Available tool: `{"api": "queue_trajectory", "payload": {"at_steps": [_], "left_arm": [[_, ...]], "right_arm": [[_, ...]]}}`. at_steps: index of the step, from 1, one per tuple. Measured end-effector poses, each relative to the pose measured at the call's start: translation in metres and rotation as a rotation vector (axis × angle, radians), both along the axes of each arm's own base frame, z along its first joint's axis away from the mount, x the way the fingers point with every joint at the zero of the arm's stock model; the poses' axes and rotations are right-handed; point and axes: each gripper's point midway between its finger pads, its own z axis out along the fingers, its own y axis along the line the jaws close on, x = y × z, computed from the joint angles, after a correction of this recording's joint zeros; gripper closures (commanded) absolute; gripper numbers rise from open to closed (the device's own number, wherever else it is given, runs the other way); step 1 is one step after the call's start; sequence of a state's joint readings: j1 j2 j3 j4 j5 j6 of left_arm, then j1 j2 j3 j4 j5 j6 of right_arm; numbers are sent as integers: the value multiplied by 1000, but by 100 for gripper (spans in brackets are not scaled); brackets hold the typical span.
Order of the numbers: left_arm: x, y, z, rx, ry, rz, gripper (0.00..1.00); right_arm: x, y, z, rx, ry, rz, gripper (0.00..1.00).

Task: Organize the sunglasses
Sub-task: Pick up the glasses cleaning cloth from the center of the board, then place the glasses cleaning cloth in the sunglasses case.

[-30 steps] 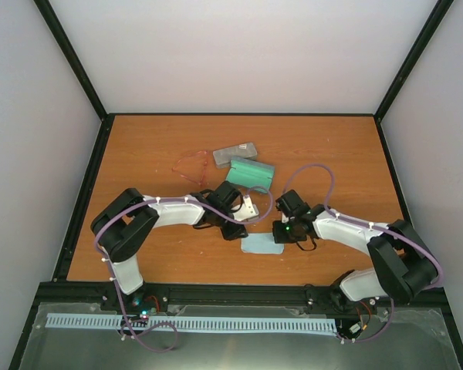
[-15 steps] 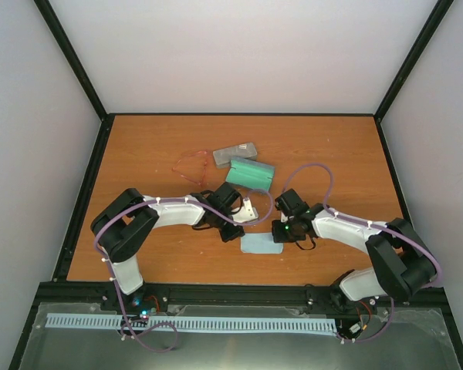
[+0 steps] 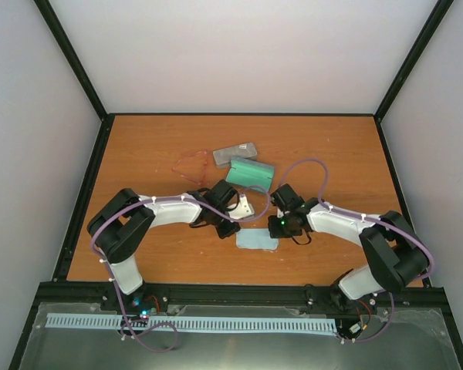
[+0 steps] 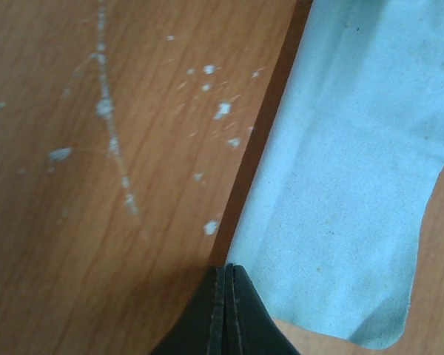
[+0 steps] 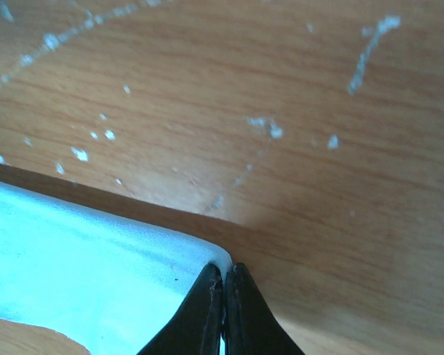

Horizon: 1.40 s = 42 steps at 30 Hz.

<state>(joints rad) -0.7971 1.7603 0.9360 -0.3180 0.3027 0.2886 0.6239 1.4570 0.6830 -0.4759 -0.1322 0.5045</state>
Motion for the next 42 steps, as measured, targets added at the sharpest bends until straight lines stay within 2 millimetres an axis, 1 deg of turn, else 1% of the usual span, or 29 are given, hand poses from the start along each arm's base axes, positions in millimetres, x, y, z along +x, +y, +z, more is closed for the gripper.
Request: {"api": "queue_trajectory", "payload": {"at_steps": [6,13,16,21,26,30,35,39,42], "left_arm": [[18,12,5,5,-25,50,99],[43,28,11,0,-52,107,99],[56,34,18,-9,-67,127,99],[82,36,33,-30,-114,145,99],[109,33,42,-44,-142,151,99],[128,32,40,-46,-149,155,100],[143,32,34,-44,-140,153,99],[163,34,35,-53,-145,162,100],[176,35,40,-68,-151,165,99]], "right_arm": [[18,11,9,12,-34,1,97],[40,27,7,15,-50,9,97],[51,33,7,17,-61,8,97],[70,41,15,11,-104,5,97],[92,47,25,-7,-161,0,97],[106,49,26,-34,-191,-3,97],[121,46,23,-73,-213,-14,97],[135,38,24,-89,-235,-42,97],[148,34,32,-82,-265,-63,97]]}}
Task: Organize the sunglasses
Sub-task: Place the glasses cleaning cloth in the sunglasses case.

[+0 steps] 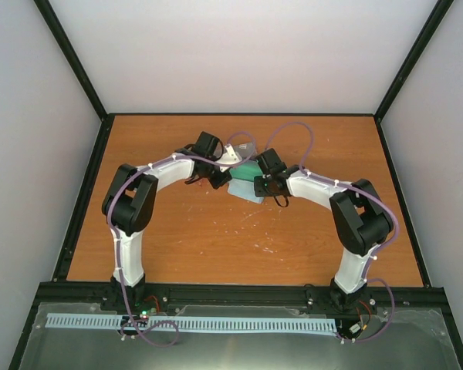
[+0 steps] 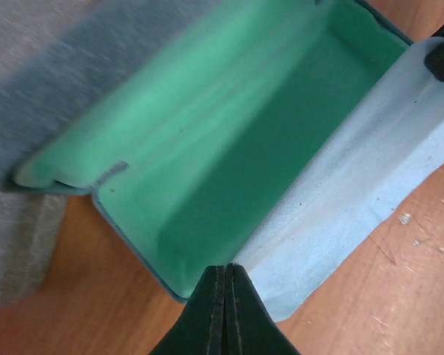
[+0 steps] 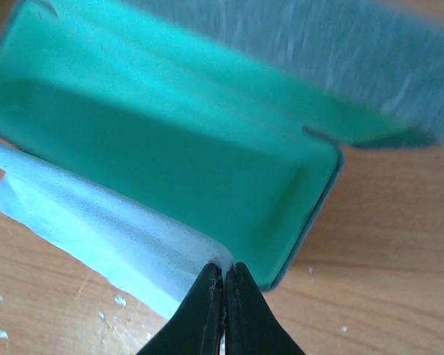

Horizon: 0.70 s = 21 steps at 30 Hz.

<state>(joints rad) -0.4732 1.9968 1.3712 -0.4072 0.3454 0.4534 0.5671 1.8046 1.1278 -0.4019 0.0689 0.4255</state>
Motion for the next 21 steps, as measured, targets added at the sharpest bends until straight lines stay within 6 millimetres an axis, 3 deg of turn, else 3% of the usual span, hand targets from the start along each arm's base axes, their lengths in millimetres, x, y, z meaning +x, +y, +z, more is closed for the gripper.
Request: {"api": "queue_trajectory", "payload": {"at_steps": [6,13,21], "left_arm": [[18,-1,4,-9,-15,1,99],[23,-5,-1,-7,-5,-8,99],[32,-9,1,-7,-12,-15,99]], "right_arm": [[20,3,9,9,-42,-2,97],[25,1,-2,-9,-25,-3,97],[37,-4,5,-11,-53,-17,97]]}}
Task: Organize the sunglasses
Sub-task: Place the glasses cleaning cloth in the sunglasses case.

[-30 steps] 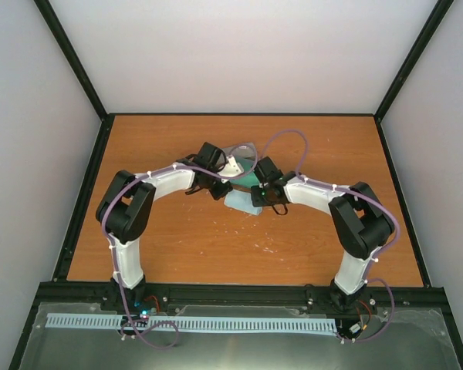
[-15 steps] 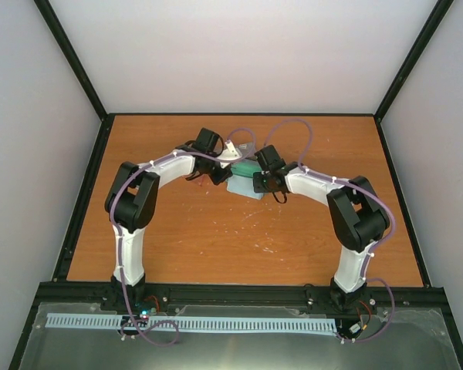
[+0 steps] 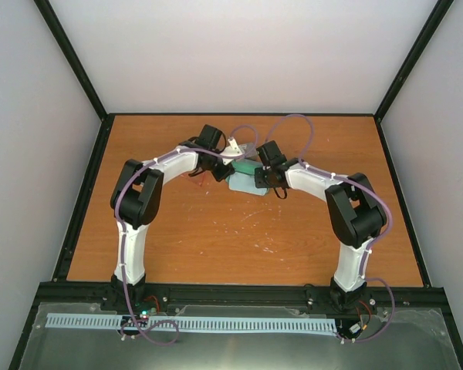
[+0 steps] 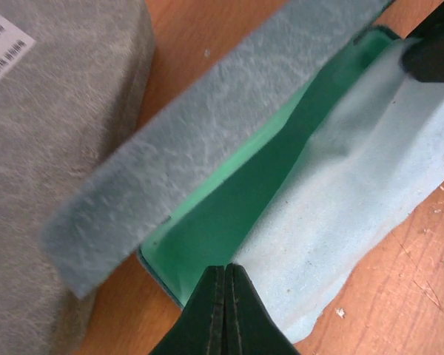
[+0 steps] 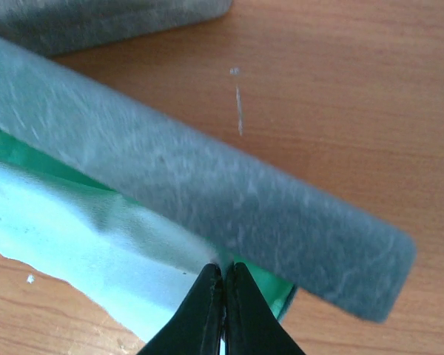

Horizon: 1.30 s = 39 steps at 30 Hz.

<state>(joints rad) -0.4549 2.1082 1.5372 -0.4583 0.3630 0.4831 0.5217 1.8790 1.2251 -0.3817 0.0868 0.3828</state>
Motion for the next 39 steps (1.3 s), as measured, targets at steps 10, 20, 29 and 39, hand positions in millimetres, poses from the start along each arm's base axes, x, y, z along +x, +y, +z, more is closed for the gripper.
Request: {"api": "queue_trajectory", "payload": {"at_steps": [10,20,29,39], "left_arm": [[19,-9,11,-14,-36,-4,99],[17,-7,-6,5,-6,-9,99],[21,-8,-1,1,-17,-9,100],[21,-8,-3,5,-15,-7,100]], "right_arm": [[14,5,-1,1,-11,3,97],[16,0,-10,-20,0,-1,97],[18,-3,-16,-34,7,-9,97],[25,-8,-14,-58,-29,-34,97]]}}
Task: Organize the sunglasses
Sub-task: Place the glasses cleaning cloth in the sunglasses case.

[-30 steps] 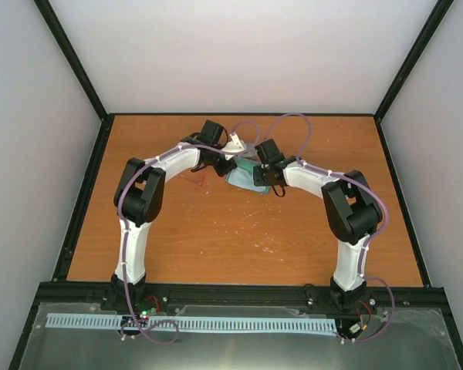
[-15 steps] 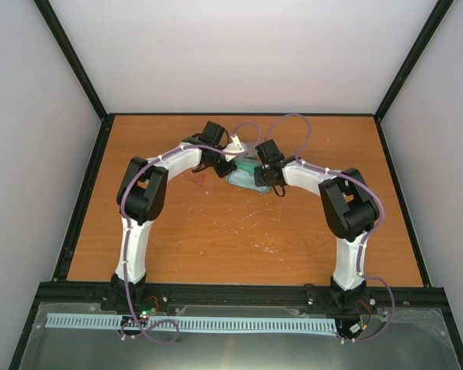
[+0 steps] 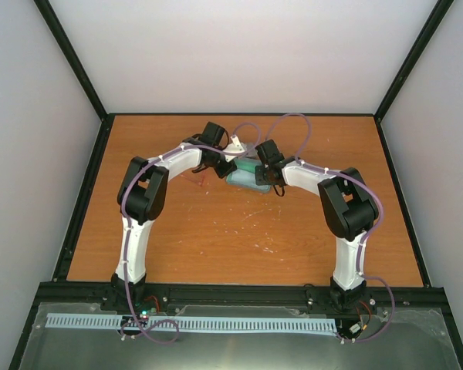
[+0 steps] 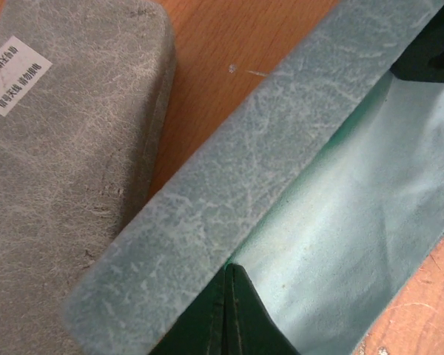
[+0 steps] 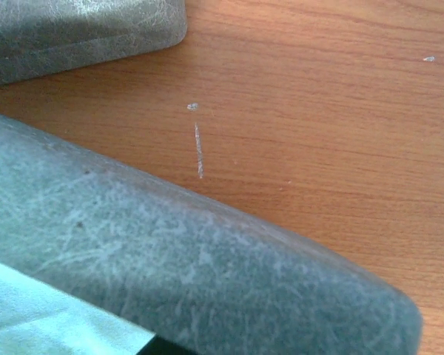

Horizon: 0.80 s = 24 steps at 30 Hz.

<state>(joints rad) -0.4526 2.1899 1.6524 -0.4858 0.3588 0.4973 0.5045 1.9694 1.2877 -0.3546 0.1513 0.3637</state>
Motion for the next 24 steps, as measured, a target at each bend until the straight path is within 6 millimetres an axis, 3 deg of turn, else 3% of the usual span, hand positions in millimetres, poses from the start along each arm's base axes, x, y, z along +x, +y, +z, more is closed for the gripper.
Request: {"api": "queue_trajectory", "payload": {"at_steps": [7,17,24], "left_arm": [[1,0,-11,9,17,1,94],[2,2,-14,21,14,10,62],[-3,5,-11,19,15,13,48]], "right_arm": [[2,-1,1,-5,-8,-5,97],[2,-2,-4,-6,-1,-20,66],[-2,-3,-2,0,-3,-26,61]]}}
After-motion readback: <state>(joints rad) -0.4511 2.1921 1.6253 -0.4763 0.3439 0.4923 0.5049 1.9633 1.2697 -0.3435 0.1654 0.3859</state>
